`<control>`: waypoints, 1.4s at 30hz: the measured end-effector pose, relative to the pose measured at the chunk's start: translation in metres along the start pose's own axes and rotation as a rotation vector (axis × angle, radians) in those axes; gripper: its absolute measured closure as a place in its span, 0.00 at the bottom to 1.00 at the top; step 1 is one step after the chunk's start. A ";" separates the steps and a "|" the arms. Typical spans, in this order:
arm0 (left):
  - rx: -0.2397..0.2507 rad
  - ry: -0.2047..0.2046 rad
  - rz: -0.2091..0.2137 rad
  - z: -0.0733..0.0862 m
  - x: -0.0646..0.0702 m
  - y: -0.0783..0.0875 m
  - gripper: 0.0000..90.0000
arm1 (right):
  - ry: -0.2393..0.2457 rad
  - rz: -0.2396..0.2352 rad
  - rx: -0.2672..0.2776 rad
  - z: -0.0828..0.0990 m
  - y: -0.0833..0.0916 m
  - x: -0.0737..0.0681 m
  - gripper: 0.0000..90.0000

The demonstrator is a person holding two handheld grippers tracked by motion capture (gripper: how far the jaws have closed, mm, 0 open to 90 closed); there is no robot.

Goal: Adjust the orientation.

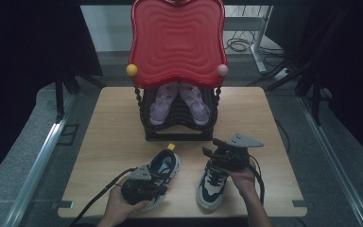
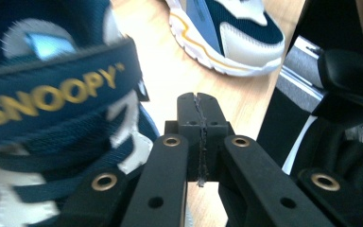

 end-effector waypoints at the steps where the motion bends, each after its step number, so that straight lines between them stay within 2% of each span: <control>1: -0.006 0.001 -0.002 0.001 0.000 -0.002 1.00 | -0.001 -0.001 0.001 0.000 0.000 0.000 0.48; 8: -0.063 0.013 -0.009 0.011 0.001 -0.011 1.00 | -0.004 -0.003 -0.004 0.000 -0.001 0.000 0.48; 13: -0.073 0.018 -0.018 0.014 0.001 -0.011 1.00 | -0.002 0.005 -0.010 0.001 -0.001 0.001 0.48; 22: -0.076 0.028 -0.019 0.015 -0.002 -0.008 1.00 | -0.004 0.011 -0.011 0.002 -0.002 0.003 0.48; 25: -0.081 0.027 -0.037 0.016 -0.004 -0.004 1.00 | -0.006 0.013 -0.011 0.002 -0.002 0.003 0.48; 27: -0.065 0.029 -0.054 0.017 -0.005 -0.002 1.00 | -0.004 0.010 -0.009 0.002 -0.002 0.002 0.48; 42: -0.041 0.050 -0.054 0.023 -0.019 0.014 1.00 | -0.013 0.019 -0.007 0.002 -0.002 0.003 0.48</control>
Point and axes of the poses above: each handheld gripper's, and its own axes: y roughly backward along the jaws, z roughly out of its underside, x roughly to its right, the point moved 4 cm from there along -y, roughly forward along the jaws, and after that the axes turned 10 degrees about z, right-handed, at the moved point
